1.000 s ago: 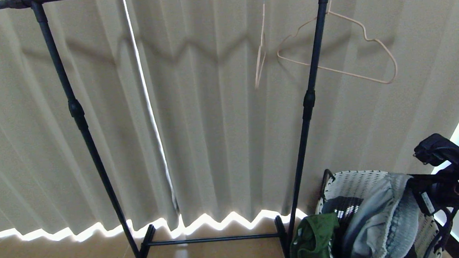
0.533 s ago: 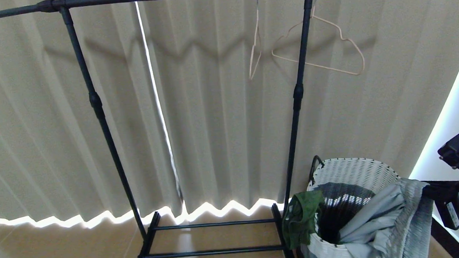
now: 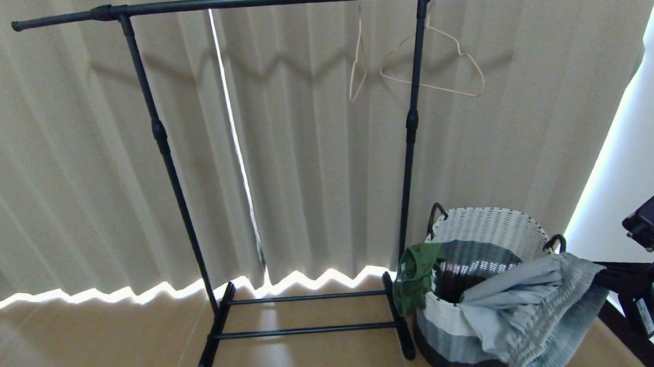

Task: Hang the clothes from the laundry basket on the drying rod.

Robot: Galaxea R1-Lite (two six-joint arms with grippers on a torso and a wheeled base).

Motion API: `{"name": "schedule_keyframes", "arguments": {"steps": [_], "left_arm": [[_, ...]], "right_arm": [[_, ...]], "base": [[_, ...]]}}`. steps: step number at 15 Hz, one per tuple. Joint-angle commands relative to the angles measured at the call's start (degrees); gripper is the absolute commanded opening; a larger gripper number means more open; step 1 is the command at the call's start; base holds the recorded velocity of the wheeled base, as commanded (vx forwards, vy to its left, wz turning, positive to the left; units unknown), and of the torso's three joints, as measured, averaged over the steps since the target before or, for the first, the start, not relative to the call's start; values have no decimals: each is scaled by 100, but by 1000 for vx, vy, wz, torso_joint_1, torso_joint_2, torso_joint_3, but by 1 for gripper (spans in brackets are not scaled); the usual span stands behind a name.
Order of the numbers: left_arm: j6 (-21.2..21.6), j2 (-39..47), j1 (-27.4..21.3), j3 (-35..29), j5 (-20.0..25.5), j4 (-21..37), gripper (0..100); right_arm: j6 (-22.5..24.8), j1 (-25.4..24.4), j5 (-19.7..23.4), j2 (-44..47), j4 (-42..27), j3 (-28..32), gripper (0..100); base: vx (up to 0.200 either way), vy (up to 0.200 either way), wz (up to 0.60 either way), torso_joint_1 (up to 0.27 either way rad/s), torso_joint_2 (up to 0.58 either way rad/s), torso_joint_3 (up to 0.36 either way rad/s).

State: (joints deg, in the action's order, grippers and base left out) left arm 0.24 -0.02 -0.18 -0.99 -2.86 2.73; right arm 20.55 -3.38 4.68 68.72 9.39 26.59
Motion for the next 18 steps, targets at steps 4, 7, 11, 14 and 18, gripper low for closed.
{"name": "schedule_keyframes", "arguments": {"steps": [4,7,11,14,18], "left_arm": [[-7,2,1,-7,5,-1,100],[-16,2,1,-7,5,-1,100],[354,2,1,2,322,-27,100],[362,11,1,-420,2352,-537,100],[327,1321,9,-1545,3679,-422,100]], "right_arm": [[1,-313,-2,-148,2,-48,0],[1,-603,15,-377,11,-154,0],[-25,-1271,42,-456,11,-136,0],[-34,-1631,50,-438,19,-22,0],[-368,-2053,112,-386,19,426,0]], "base": [[0,0,0,0,0,0],[0,0,0,0,0,0],[0,0,0,0,0,0],[0,0,0,0,0,0],[0,0,0,0,0,0]]}}
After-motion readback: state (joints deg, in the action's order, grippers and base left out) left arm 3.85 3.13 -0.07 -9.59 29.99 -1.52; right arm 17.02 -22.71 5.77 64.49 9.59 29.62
